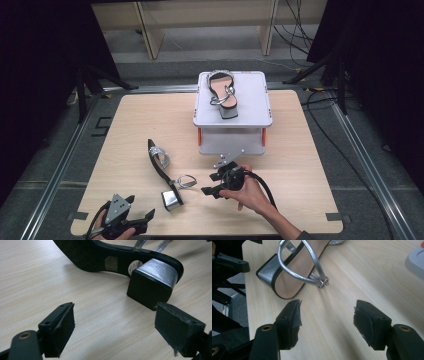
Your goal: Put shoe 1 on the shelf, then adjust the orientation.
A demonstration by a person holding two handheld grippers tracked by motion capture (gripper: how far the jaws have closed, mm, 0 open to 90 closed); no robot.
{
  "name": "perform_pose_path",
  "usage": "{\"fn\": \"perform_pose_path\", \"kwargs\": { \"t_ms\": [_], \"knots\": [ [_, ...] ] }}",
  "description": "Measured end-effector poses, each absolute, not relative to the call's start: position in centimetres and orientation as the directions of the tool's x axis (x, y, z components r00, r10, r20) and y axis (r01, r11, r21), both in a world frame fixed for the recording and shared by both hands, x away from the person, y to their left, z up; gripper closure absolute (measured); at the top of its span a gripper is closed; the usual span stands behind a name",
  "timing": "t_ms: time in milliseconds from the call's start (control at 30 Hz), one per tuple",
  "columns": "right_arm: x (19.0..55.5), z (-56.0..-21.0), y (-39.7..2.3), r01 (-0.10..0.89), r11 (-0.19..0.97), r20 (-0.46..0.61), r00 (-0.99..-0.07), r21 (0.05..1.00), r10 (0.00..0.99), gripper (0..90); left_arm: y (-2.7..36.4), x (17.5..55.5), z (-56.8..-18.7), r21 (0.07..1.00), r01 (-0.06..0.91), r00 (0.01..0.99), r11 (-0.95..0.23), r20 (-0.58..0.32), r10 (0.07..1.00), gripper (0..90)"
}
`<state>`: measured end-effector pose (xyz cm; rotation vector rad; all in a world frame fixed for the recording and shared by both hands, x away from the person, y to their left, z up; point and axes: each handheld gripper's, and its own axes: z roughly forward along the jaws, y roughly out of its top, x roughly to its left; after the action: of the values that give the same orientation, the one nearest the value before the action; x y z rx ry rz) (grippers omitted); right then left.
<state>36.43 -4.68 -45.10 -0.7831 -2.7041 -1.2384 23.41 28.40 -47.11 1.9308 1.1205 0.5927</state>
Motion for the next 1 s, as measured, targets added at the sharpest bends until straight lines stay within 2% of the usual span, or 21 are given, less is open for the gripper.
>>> {"fn": "perform_pose_path", "kwargs": {
  "t_ms": [167,200,300,400,467,533,633,667,700,733,800,833,867,1000],
  "knots": [
    [36.3,-45.8,-3.4,0.468,0.560,0.259,-0.873,0.683,0.413,39.6,28.4,23.4,-47.0,0.825,0.491,0.491,-0.279,0.003,0.871,16.0],
    [36.5,-46.3,-2.6,0.435,0.578,0.235,-0.891,0.690,0.389,40.9,28.4,23.4,-47.1,0.826,0.491,0.491,-0.277,0.000,0.871,16.0],
    [36.6,-46.7,-2.0,0.427,0.584,0.231,-0.895,0.690,0.382,41.8,28.4,23.5,-47.1,0.821,0.491,0.497,-0.292,0.011,0.867,16.0],
    [36.9,-47.4,-0.5,0.438,0.583,0.248,-0.892,0.685,0.379,45.5,28.4,23.4,-47.1,0.824,0.490,0.496,-0.286,0.006,0.868,16.0],
    [37.1,-47.6,0.2,0.411,0.589,0.231,-0.905,0.695,0.358,46.7,28.4,23.3,-47.0,0.823,0.496,0.485,-0.276,0.001,0.874,16.0],
    [36.9,-47.7,0.6,0.433,0.591,0.247,-0.895,0.680,0.371,46.7,28.4,23.2,-47.0,0.822,0.498,0.485,-0.276,0.000,0.875,16.0],
    [37.1,-48.1,1.3,0.413,0.598,0.224,-0.903,0.688,0.366,49.5,28.4,23.3,-47.1,0.825,0.490,0.492,-0.280,0.004,0.871,15.9],
    [37.3,-48.3,1.6,0.409,0.592,0.224,-0.904,0.695,0.363,55.6,28.4,23.3,-47.0,0.823,0.491,0.494,-0.286,0.007,0.869,16.0],
    [37.3,-48.3,1.6,0.409,0.592,0.224,-0.904,0.695,0.363,55.6,28.4,23.3,-47.0,0.823,0.491,0.494,-0.286,0.007,0.869,16.0],
    [37.3,-48.5,1.8,0.414,0.575,0.233,-0.902,0.706,0.363,64.5,28.4,23.3,-47.1,0.827,0.489,0.492,-0.279,0.003,0.870,16.0],
    [37.2,-48.4,1.9,0.412,0.575,0.220,-0.900,0.706,0.375,72.2,28.4,23.3,-47.0,0.826,0.489,0.490,-0.280,0.005,0.872,16.0],
    [37.2,-48.4,1.9,0.412,0.575,0.220,-0.900,0.706,0.375,72.2,28.4,23.3,-47.0,0.826,0.489,0.490,-0.280,0.005,0.872,16.0],
    [37.4,-48.3,1.8,0.379,0.575,0.188,-0.912,0.725,0.364,78.1,28.4,23.3,-47.0,0.824,0.490,0.492,-0.283,0.007,0.871,16.0],
    [37.2,-47.8,1.6,0.389,0.558,0.207,-0.909,0.732,0.362,81.0,28.4,23.3,-47.0,0.826,0.489,0.492,-0.280,0.004,0.871,16.0]
  ]
}}
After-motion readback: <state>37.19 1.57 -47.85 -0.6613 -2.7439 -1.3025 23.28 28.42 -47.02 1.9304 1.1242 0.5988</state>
